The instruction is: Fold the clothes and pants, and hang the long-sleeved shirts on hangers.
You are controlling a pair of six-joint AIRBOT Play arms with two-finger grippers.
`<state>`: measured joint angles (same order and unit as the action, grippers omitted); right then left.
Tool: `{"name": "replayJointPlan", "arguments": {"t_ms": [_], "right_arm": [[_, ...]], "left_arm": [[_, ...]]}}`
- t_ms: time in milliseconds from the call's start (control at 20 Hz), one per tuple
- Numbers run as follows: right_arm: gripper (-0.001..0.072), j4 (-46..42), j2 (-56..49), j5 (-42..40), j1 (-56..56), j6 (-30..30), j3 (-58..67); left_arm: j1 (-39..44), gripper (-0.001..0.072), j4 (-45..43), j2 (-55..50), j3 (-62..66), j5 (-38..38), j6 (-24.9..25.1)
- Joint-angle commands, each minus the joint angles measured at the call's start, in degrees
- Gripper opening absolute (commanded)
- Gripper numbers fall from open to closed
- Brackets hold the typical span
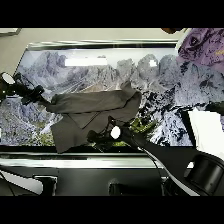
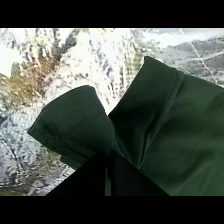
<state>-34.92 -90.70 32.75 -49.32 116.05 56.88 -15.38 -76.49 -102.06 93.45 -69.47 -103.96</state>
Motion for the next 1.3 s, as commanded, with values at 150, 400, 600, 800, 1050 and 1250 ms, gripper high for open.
{"name": "replayJointPlan", "arguments": {"t_ms": [150,400,600,800,1050,1250], "right_arm": [[0.0463,1.7,-2.9,-7.7,0.0,-0.1,0.3],[0.0034,1.0,-3.5,-8.3,0.9,-3.7,3.6],[0.0033,-8.3,4.8,-4.3,9.8,-4.6,5.6],[0.0033,-21.9,21.6,7.5,23.4,-6.3,13.3],[0.0033,-33.6,43.7,18.8,35.8,-6.3,30.1],[0.0033,-46.5,55.5,23.2,38.6,-5.1,40.0]], "left_arm": [[0.0,0.0017,0.0,0.0,0.0,0.0,0.0],[0.0,0.0016,0.0,0.1,0.1,0.0,0.0],[-1.7,0.0016,0.8,2.3,1.0,-1.3,0.0],[-5.6,0.0015,3.5,9.1,6.8,-5.3,1.6],[-10.6,0.0015,3.7,26.4,11.3,-8.0,1.9],[-12.5,0.0016,2.8,42.1,11.3,-6.0,1.9]]}}
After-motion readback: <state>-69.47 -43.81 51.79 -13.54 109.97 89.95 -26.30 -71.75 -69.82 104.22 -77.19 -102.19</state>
